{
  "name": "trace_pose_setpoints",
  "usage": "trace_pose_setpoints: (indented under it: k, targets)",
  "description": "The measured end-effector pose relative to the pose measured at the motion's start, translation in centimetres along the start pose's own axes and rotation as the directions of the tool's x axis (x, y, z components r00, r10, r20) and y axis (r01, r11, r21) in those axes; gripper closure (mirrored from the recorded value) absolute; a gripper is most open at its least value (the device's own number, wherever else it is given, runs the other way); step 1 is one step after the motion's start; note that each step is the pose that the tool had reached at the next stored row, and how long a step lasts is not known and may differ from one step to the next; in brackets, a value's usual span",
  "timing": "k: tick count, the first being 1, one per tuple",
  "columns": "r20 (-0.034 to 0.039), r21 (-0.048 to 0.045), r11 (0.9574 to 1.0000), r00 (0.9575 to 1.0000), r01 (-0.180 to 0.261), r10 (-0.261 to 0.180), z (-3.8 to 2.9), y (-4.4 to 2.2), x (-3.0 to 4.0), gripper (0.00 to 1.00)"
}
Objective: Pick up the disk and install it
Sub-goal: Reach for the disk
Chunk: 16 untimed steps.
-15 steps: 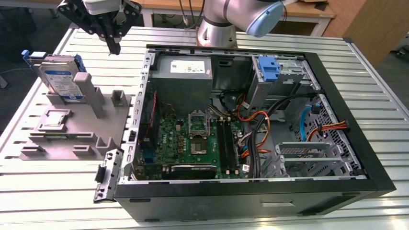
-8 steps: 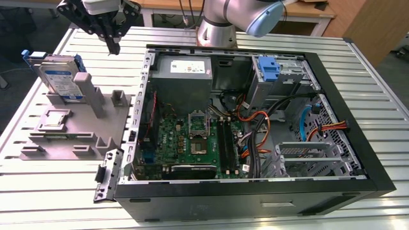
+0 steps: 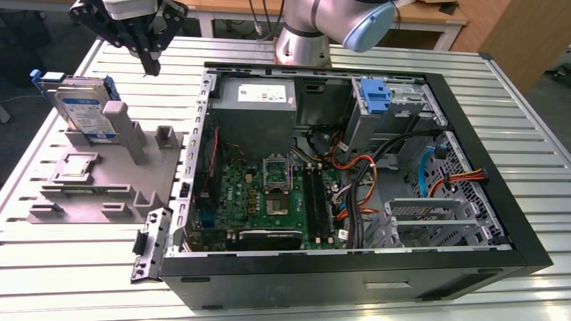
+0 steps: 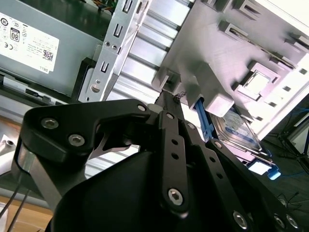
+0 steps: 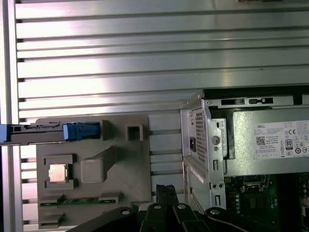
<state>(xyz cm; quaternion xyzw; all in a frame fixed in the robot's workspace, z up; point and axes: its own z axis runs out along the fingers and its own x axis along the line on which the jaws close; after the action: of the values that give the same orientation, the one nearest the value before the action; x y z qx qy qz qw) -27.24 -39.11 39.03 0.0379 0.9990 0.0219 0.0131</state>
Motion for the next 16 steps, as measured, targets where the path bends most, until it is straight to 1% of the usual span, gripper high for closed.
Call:
trace_pose_setpoints:
  k: [16]
  targets:
    - [0.0000,0.0000,1.0000,1.0000,0.000,0.000,0.00,-0.02,0.26,0.90]
